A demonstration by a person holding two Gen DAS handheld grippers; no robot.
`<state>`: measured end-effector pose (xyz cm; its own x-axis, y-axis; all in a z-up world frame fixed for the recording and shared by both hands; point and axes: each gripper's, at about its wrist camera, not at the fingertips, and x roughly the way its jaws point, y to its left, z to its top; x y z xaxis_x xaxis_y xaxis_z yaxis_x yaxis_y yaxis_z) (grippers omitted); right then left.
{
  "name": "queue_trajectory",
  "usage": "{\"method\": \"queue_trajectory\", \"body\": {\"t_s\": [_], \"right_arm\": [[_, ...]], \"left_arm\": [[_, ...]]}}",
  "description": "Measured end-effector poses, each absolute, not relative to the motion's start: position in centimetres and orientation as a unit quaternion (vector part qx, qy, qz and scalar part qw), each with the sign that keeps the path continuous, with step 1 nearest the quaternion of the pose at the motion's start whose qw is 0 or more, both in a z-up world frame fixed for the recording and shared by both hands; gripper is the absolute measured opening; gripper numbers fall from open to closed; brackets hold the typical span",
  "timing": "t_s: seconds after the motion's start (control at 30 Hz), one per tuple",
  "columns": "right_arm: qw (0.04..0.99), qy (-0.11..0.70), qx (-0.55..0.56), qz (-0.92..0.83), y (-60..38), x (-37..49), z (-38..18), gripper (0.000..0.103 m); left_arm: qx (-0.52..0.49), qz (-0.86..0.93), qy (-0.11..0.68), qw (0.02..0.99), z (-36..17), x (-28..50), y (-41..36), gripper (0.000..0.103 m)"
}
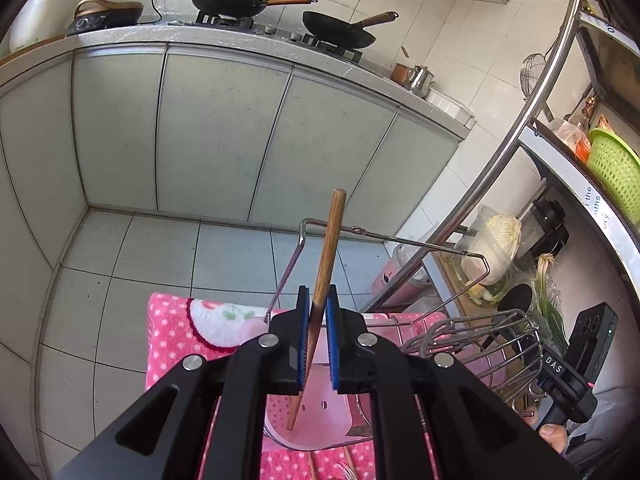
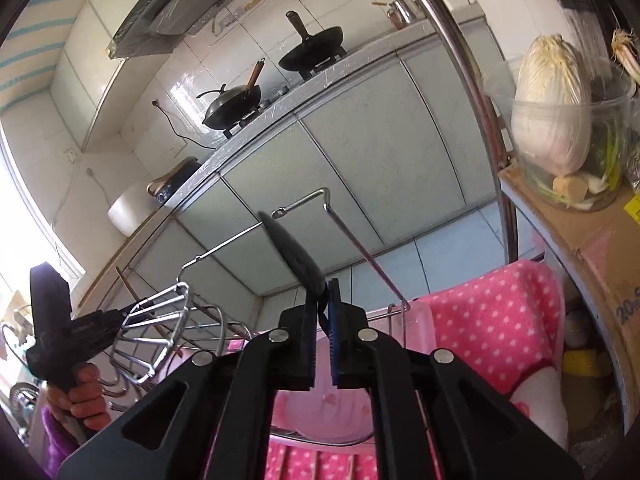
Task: Organize utensils
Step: 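Open the left tool to drop the chopstick into the pink cup while the right tool drops the spoon, then move both tools back down to the remaining utensils on the cloth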
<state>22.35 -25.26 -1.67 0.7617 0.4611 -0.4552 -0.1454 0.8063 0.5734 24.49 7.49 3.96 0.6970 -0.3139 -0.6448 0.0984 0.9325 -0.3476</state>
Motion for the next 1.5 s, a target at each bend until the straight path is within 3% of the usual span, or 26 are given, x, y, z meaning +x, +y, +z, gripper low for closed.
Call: {"method": "queue_trajectory", "body": {"t_s": [0.27, 0.53, 0.63, 0.7, 0.8, 1.23, 1.5], "right_arm": [[0.867, 0.329, 0.327, 0.184, -26.1, 22.8, -2.2, 0.005], [0.861, 0.360, 0.319, 0.165, -26.1, 23.5, -2.3, 0.006], [0.861, 0.375, 0.305, 0.155, -25.8, 23.5, -2.3, 0.015], [0.865, 0.372, 0.296, 0.157, -25.8, 23.2, -1.9, 0.030], [0.878, 0.361, 0.272, 0.157, -25.8, 22.5, -1.0, 0.040], [0.929, 0.303, 0.166, 0.130, -25.2, 15.3, 1.8, 0.040], [0.953, 0.262, 0.092, 0.123, -23.2, 8.4, 1.0, 0.040]], "left_arm": [[-0.148, -0.121, 0.381, 0.904, 4.1, 24.6, 7.0, 0.008], [-0.152, -0.122, 0.399, 0.896, 3.4, 25.0, 6.7, 0.010], [-0.161, -0.116, 0.401, 0.894, 3.3, 24.7, 6.9, 0.012], [-0.159, -0.112, 0.392, 0.899, 3.8, 24.3, 7.2, 0.016], [-0.153, -0.106, 0.376, 0.908, 4.8, 23.5, 7.7, 0.021], [-0.132, -0.096, 0.324, 0.932, 6.9, 16.5, 8.5, 0.028], [-0.129, -0.123, 0.330, 0.927, 5.3, 11.7, 6.9, 0.028]]}}
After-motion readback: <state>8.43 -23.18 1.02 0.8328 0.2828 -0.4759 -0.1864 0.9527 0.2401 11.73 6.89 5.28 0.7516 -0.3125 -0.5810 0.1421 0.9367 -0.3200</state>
